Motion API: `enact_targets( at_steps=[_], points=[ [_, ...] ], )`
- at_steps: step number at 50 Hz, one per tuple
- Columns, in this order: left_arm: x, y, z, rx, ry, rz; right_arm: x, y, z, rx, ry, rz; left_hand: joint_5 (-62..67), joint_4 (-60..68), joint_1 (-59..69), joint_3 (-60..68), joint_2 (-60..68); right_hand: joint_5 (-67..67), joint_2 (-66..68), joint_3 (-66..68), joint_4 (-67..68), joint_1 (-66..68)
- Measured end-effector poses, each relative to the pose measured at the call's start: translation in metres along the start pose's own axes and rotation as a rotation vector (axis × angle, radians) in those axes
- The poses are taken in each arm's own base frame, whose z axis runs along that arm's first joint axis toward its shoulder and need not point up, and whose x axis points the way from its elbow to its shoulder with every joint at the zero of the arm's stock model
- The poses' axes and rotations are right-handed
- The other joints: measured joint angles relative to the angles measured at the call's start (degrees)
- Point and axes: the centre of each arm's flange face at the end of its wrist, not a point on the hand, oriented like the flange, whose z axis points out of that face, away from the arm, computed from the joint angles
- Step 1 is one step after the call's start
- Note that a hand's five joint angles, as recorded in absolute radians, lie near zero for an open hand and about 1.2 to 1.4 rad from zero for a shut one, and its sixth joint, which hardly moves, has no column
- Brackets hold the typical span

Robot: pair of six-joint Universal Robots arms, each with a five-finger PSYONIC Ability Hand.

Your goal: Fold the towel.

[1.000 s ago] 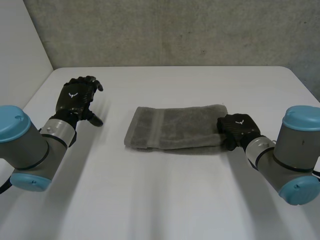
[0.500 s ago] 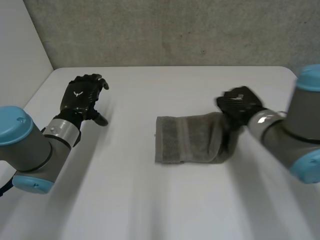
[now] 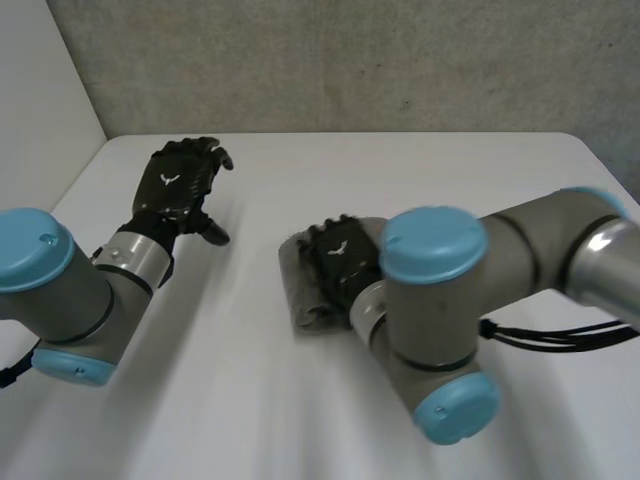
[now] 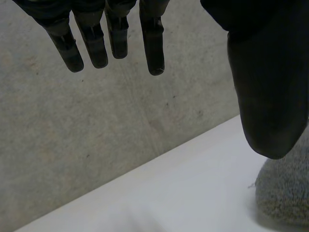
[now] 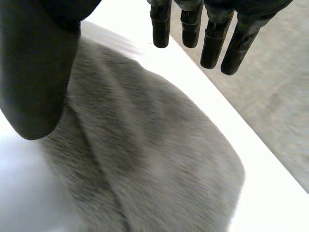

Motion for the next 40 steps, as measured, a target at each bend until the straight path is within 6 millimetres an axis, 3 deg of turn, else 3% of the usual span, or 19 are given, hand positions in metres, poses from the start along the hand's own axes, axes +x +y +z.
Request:
enact_targets(
  at_steps=[10, 17, 23, 28, 35, 40],
  points=[
    [0.035, -0.011, 0.007, 0.036, 0.089, -0.041, 0.067, 0.011, -0.022, -0.029, 0.113, 0.194, 0.00, 0.00, 0.00, 0.00, 0.00, 0.00, 0.00, 0.00, 0.00, -0.02],
    [0.074, 0.006, -0.001, -0.047, 0.181, -0.144, 0.096, 0.035, -0.022, -0.048, 0.109, 0.369, 0.00, 0.00, 0.00, 0.00, 0.00, 0.00, 0.00, 0.00, 0.00, -0.02],
    [0.095, 0.038, -0.014, -0.168, 0.222, -0.182, 0.097, 0.052, -0.013, -0.062, 0.059, 0.465, 0.00, 0.00, 0.00, 0.00, 0.00, 0.00, 0.00, 0.00, 0.00, -0.03],
    [0.100, 0.062, -0.020, -0.244, 0.226, -0.185, 0.089, 0.069, -0.002, -0.081, 0.031, 0.492, 0.00, 0.00, 0.00, 0.00, 0.00, 0.00, 0.00, 0.00, 0.00, -0.03],
    [0.100, 0.075, -0.022, -0.289, 0.222, -0.180, 0.082, 0.084, 0.009, -0.097, 0.020, 0.489, 0.00, 0.00, 0.00, 0.00, 0.00, 0.00, 0.00, 0.00, 0.00, -0.03],
    [0.098, 0.069, -0.020, -0.289, 0.222, -0.163, 0.086, 0.077, 0.008, -0.078, 0.032, 0.480, 0.00, 0.00, 0.00, 0.00, 0.00, 0.00, 0.00, 0.00, 0.00, -0.03]
  ],
)
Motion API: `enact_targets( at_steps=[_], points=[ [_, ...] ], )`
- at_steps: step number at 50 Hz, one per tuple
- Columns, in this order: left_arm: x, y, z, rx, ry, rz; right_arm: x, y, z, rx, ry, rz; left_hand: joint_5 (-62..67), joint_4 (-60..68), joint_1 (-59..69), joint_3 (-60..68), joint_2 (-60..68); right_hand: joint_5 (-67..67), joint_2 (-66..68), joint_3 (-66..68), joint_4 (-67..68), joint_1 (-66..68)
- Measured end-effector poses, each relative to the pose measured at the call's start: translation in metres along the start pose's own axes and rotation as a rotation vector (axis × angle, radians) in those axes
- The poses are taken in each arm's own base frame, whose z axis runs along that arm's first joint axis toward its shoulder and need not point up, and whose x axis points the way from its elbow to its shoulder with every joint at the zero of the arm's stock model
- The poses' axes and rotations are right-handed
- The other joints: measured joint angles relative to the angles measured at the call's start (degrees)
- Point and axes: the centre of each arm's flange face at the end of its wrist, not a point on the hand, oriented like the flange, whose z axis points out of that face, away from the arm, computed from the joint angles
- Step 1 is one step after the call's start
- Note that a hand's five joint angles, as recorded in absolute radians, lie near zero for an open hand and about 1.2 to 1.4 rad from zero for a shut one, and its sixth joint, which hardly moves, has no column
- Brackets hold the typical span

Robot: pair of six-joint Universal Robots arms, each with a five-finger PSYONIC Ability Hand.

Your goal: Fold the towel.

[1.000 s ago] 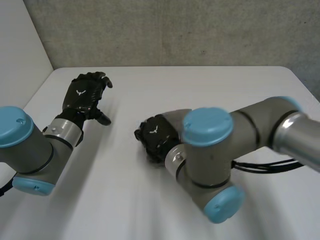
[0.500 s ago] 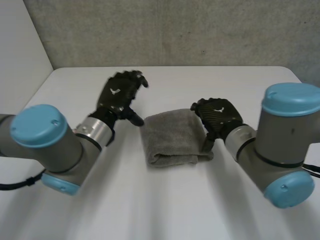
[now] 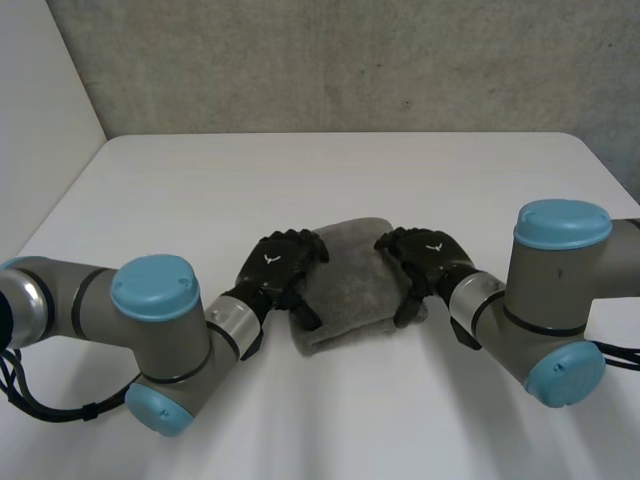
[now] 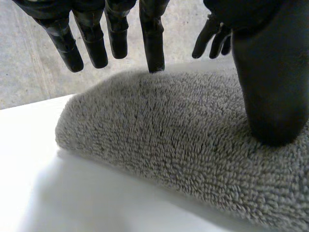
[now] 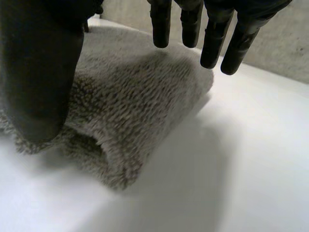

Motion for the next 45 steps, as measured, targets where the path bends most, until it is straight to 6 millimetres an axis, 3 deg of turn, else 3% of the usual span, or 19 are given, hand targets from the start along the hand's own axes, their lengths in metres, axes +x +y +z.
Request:
enact_targets(
  at_steps=[8, 16, 19, 26, 32, 45],
  points=[
    [0.004, -0.045, -0.007, 0.083, 0.003, 0.041, 0.000, -0.046, -0.022, 0.109, 0.025, -0.022, 0.00, 0.00, 0.00, 0.00, 0.00, 0.00, 0.00, 0.00, 0.00, 0.00],
    [0.004, -0.116, -0.028, 0.183, -0.028, 0.055, 0.008, -0.110, -0.061, 0.251, 0.144, -0.032, 0.54, 0.00, 0.00, 0.05, 0.13, 0.00, 0.00, 0.00, 0.00, 0.00],
    [-0.004, -0.148, -0.043, 0.212, -0.093, 0.049, 0.013, -0.133, -0.080, 0.284, 0.223, -0.025, 0.54, 0.00, 0.00, 0.01, 0.11, 0.00, 0.00, -0.01, 0.00, 0.00],
    [-0.029, -0.193, -0.071, 0.244, -0.255, 0.026, 0.021, -0.163, -0.112, 0.335, 0.339, -0.012, -0.05, -0.23, -0.28, 0.00, -0.11, 0.00, 0.00, -0.01, -0.01, 0.00],
    [-0.038, -0.206, -0.083, 0.225, -0.310, 0.013, 0.025, -0.174, -0.125, 0.368, 0.382, -0.011, -0.06, -0.26, -0.28, 0.00, -0.17, 0.00, 0.00, -0.01, -0.01, 0.00],
    [-0.045, -0.207, -0.087, 0.195, -0.340, 0.004, 0.026, -0.172, -0.126, 0.350, 0.385, -0.012, -0.06, -0.26, -0.28, 0.00, -0.17, 0.00, 0.00, -0.01, -0.01, -0.01]
  ],
)
